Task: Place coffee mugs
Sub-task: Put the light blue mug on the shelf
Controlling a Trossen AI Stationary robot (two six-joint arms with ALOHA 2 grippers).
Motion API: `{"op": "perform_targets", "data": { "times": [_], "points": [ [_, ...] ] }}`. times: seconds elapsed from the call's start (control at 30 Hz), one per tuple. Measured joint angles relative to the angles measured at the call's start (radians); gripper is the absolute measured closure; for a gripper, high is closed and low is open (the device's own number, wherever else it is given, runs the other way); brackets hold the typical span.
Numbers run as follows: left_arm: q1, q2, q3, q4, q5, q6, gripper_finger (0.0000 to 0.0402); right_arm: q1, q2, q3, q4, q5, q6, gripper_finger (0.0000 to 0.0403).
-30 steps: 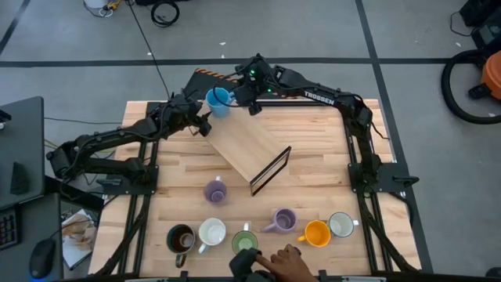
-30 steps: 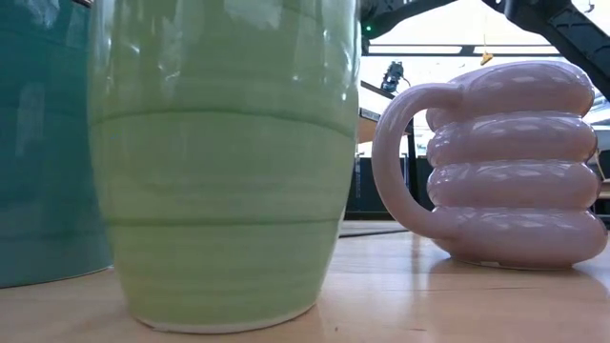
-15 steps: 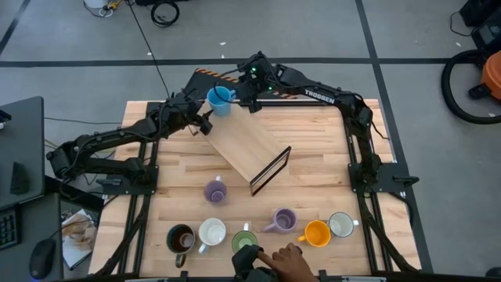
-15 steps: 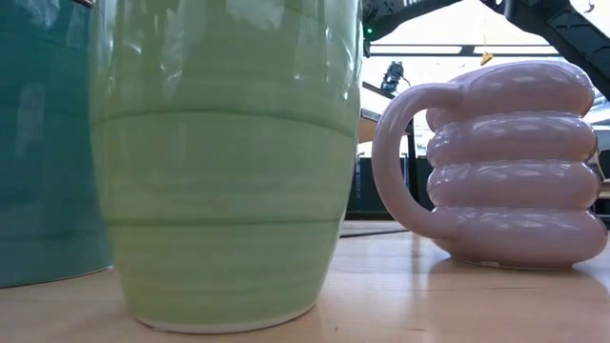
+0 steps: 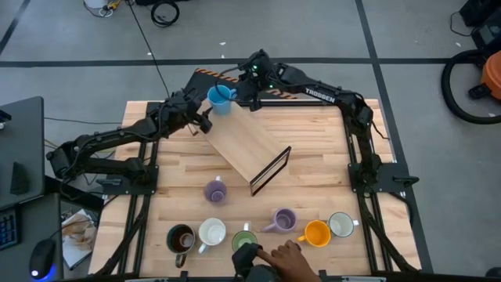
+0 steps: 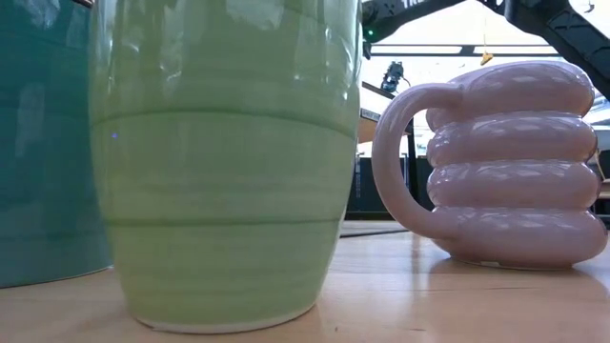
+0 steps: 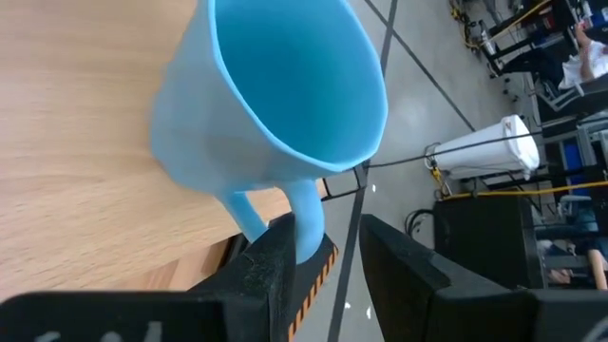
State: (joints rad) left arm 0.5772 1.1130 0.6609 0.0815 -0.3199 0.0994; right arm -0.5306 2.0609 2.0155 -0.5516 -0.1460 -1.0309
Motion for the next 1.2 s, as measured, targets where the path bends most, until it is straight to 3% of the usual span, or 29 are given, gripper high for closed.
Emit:
{"op": "perform_targets", "data": {
  "times": [0.3,1.2],
  "points": [
    [0.004,0.0,0.0,0.011,-0.001,0.002,0.0164,-0.009,0.0,0.0,0.02,-0.064,0.0,0.0278],
    [0.004,0.0,0.0,-0.019,0.018,-0.001,0.0164,-0.013,-0.002,-0.102,0.192,-0.085,0.01,0.0278]
  ]
}}
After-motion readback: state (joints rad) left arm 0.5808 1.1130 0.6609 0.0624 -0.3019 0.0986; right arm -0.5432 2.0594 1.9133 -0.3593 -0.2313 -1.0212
